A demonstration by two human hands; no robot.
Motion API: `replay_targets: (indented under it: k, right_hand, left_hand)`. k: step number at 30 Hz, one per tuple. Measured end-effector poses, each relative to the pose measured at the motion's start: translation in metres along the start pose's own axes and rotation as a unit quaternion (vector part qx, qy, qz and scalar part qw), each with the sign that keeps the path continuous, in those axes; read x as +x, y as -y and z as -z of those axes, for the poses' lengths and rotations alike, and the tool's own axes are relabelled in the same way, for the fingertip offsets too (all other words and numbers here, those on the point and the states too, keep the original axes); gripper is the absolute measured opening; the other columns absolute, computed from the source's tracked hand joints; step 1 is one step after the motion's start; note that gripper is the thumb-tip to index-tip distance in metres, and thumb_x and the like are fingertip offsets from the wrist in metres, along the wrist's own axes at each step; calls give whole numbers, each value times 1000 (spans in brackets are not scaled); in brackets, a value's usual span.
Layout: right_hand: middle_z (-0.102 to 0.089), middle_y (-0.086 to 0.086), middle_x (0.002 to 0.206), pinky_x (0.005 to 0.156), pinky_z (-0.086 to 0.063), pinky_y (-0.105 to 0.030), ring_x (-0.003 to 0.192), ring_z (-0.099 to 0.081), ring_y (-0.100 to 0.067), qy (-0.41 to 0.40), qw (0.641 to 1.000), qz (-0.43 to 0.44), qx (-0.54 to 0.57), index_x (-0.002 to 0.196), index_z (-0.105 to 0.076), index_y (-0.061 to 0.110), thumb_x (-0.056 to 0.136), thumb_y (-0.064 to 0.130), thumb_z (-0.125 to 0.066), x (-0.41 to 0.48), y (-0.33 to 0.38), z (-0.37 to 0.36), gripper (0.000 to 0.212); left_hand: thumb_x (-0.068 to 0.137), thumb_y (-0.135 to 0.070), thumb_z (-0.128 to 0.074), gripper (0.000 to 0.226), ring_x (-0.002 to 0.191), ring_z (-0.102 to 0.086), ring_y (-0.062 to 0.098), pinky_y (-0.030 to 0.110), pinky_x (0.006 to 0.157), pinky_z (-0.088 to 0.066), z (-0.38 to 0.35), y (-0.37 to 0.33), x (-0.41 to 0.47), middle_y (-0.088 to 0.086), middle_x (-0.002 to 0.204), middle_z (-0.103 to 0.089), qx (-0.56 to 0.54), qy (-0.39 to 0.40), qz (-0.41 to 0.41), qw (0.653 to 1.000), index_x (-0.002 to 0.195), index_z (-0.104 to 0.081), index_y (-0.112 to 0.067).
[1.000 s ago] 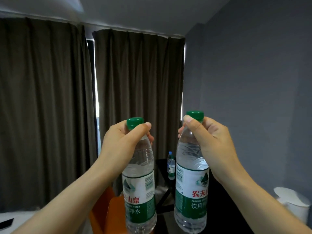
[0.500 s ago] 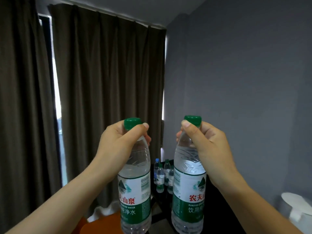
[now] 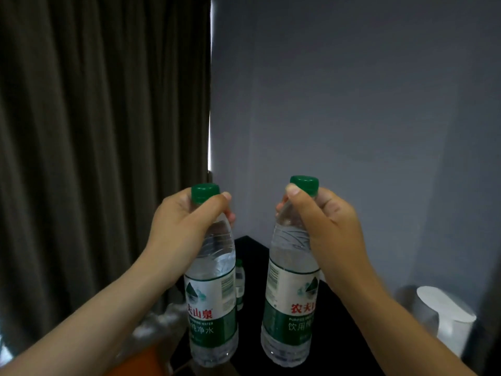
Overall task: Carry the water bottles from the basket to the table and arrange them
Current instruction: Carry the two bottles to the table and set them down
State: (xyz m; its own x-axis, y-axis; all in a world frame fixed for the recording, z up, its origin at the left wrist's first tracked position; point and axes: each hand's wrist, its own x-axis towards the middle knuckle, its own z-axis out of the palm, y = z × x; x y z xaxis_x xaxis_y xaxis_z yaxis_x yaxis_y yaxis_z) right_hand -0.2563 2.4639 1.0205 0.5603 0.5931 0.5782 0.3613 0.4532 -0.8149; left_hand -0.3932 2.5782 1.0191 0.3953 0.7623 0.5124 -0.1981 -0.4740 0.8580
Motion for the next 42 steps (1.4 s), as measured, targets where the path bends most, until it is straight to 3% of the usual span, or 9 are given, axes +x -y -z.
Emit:
replay_targets:
  k: [8,12,17,21,27,31,35,39,42]
  right_hand:
    - [-71,-7,76,57,-49,-12,65,-68,-9,13,1000,11,7,83,-67,4,80,38,-59,89,-85,7,35]
    - [-71,-8,78,58,-49,-11,66,-67,-7,33,999,-5,16,85,-68,6,77,39,-59,129,-131,11,35]
    - [-71,-2,75,58,-47,-9,65,-65,-2,44,998,-38,6,83,-68,11,84,24,-63,157,-188,15,14]
    - [-71,11,72,62,-47,-10,70,-65,1,44,997,-64,-9,82,-69,19,82,20,-67,172,-231,15,3]
    - [-75,8,75,65,-51,-12,73,-70,-4,27,992,-122,-15,79,-74,19,75,12,-75,179,-286,11,8]
    - [-76,0,79,69,-55,-19,76,-72,-13,16,982,-190,-15,73,-77,24,67,16,-77,181,-325,5,9]
    - [-76,-3,80,70,-56,-21,79,-73,-17,-5,973,-223,-53,77,-77,22,67,17,-79,178,-361,1,12]
    - [-76,-4,79,66,-55,-19,78,-72,-15,-18,960,-275,-46,74,-77,20,71,6,-79,170,-390,-5,14]
    - [-75,-6,78,65,-55,-21,74,-72,-16,-37,949,-310,-53,72,-77,17,71,4,-79,164,-409,-8,14]
  left_hand:
    - [86,-24,-63,22,68,-70,14,19,61,-54,-37,73,90,7,76,-74,40,-9,-5,999,80,-69,-4]
    - [85,-26,-64,21,72,-69,18,27,69,-52,-59,120,125,5,75,-74,60,-19,13,998,75,-71,-9]
    - [81,-26,-68,15,72,-69,14,20,65,-52,-77,191,148,2,73,-74,84,-2,59,995,75,-74,-14]
    - [80,-25,-72,27,57,-60,18,30,62,-49,-82,249,163,7,60,-66,87,16,101,991,71,-66,0]
    - [79,-16,-74,14,63,-61,3,12,59,-46,-87,341,178,5,66,-69,82,45,163,982,70,-70,-6]
    - [83,-16,-70,27,65,-58,23,21,59,-43,-81,401,181,32,74,-58,97,104,202,969,79,-64,9]
    - [85,-16,-68,25,74,-59,35,18,59,-41,-83,448,179,32,78,-58,143,120,219,958,75,-60,5]
    - [83,-13,-69,19,69,-62,9,12,62,-43,-90,477,172,16,70,-62,129,119,236,956,78,-64,4]
    - [82,-15,-70,15,73,-61,2,11,62,-43,-93,497,169,6,71,-65,133,118,243,953,82,-68,-1]
